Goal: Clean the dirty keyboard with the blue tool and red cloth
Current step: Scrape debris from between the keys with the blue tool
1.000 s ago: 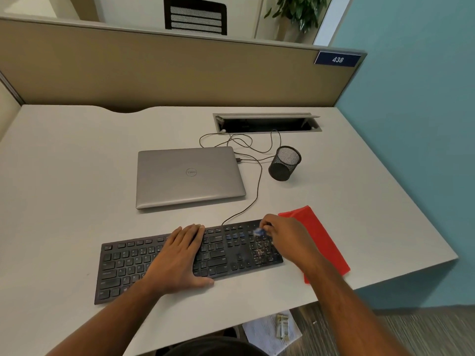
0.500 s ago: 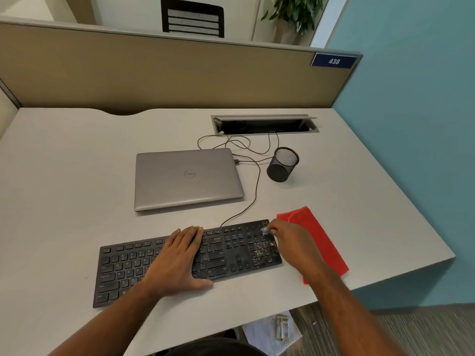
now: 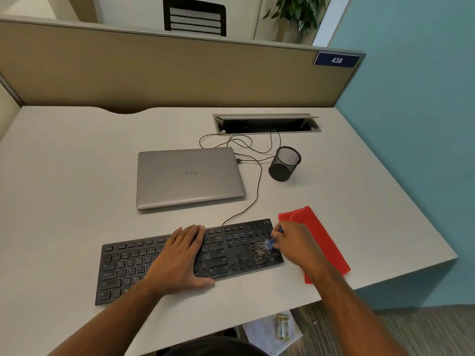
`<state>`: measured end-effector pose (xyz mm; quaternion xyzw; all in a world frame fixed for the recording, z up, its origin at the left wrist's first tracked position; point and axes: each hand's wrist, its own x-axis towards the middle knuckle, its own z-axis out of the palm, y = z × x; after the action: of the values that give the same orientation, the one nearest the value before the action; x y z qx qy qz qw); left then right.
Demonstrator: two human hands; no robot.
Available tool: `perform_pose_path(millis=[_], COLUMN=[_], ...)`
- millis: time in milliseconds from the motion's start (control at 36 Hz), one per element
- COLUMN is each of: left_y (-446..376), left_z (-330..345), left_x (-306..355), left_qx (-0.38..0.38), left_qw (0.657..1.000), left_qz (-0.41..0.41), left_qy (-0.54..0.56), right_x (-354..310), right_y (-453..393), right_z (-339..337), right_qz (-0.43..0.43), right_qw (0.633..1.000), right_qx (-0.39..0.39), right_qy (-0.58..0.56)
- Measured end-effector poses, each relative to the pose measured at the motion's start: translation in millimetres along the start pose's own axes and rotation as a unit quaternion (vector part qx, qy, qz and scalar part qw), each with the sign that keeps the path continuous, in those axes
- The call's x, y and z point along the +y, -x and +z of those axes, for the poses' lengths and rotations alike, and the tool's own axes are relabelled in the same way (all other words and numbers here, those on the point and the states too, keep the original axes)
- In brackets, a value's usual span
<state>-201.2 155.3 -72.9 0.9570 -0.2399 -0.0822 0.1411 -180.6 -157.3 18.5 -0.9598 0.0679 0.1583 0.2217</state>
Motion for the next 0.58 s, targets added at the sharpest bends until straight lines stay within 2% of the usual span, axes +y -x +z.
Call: perform_pose_path(millis=[56, 222, 333, 444, 583], left_y=[0.4, 0.2, -0.6, -0.9, -0.6], left_z=[0.4, 0.2, 1.1, 2.0, 1.6], left_x=[-0.6, -0.9, -1.0, -1.3, -1.1], left_qx=[0.001, 0.0, 0.003, -0.007, -0.006], left_qw=[1.0, 1.0, 1.0, 1.0, 1.0], left_qz=[0.001, 0.001, -0.001, -0.002, -0.001], left_qy=[-0.003, -0.004, -0.006, -0.011, -0.01], right_x=[0.9, -1.8, 0.1, 1.4, 0.4], right_y=[-1.2, -0.5, -0.6, -5.5, -5.5], right_z=[-4.3, -1.7, 0.7, -9.9, -5.7], right_qz=[-0.004, -0.011, -0.035, -0.034, -0.047], right_qw=[1.0, 0.998, 0.998, 0.997, 0.997], right_qx=[-0.011, 0.067, 0.018, -0.036, 0.028], right_qy=[0.01, -0.016, 0.046, 0.051, 0.048])
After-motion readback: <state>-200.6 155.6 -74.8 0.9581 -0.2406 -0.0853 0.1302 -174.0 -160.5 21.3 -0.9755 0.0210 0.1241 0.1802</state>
